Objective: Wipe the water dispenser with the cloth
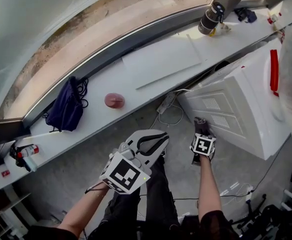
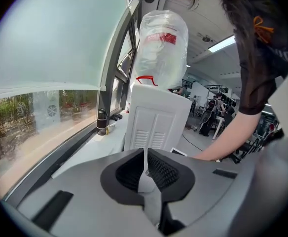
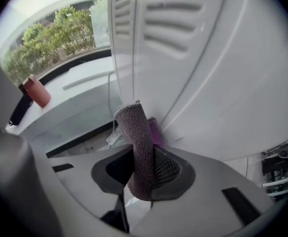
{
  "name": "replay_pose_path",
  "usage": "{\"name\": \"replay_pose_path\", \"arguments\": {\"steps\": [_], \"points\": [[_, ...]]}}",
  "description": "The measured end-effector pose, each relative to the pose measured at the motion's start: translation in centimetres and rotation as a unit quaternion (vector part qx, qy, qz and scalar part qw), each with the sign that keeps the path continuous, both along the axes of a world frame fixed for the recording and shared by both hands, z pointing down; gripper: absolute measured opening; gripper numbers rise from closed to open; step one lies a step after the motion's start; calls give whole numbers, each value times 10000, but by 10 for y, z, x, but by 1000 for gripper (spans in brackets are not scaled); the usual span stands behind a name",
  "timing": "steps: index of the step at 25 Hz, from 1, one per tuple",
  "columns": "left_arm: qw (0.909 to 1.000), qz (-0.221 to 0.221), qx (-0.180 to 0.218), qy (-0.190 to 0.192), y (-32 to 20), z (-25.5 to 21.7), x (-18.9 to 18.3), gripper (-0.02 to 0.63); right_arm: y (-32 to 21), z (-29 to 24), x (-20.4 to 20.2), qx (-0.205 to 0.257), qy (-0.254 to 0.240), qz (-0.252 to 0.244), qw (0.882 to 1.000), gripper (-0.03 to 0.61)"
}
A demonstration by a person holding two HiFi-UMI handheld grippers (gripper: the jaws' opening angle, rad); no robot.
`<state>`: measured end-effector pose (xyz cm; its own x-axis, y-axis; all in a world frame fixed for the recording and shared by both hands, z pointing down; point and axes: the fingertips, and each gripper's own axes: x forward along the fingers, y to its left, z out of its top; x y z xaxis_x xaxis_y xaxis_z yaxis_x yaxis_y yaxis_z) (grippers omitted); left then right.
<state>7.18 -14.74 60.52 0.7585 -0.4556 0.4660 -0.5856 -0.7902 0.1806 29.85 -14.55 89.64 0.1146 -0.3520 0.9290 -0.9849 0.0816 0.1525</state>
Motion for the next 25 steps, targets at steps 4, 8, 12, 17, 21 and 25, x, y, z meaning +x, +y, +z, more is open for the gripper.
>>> {"name": "replay_pose_path", "arguments": {"steps": [4, 8, 12, 17, 21, 25], "points": [[9996, 190, 208, -39, 13, -37, -7, 31, 6, -76, -31, 535, -516, -311, 9967, 101], [9990, 296, 317, -67, 40, -80, -23, 31, 21, -170, -64, 1042, -1037, -407, 9883, 101], [9988, 347, 357, 10, 71, -120, -42, 31, 45, -261, -100, 1502, -1465, -619, 9758, 101], [9969, 562, 541, 78, 107, -165, -58, 31, 78, -357, -133, 1977, -1440, -993, 9645, 101], [9956, 597, 678, 235, 128, -199, -70, 31, 103, -424, -147, 2433, -1458, -809, 9555, 101], [9943, 616, 761, 410, 151, -227, -76, 31, 135, -478, -151, 2857, -1464, -535, 9456, 101]]}}
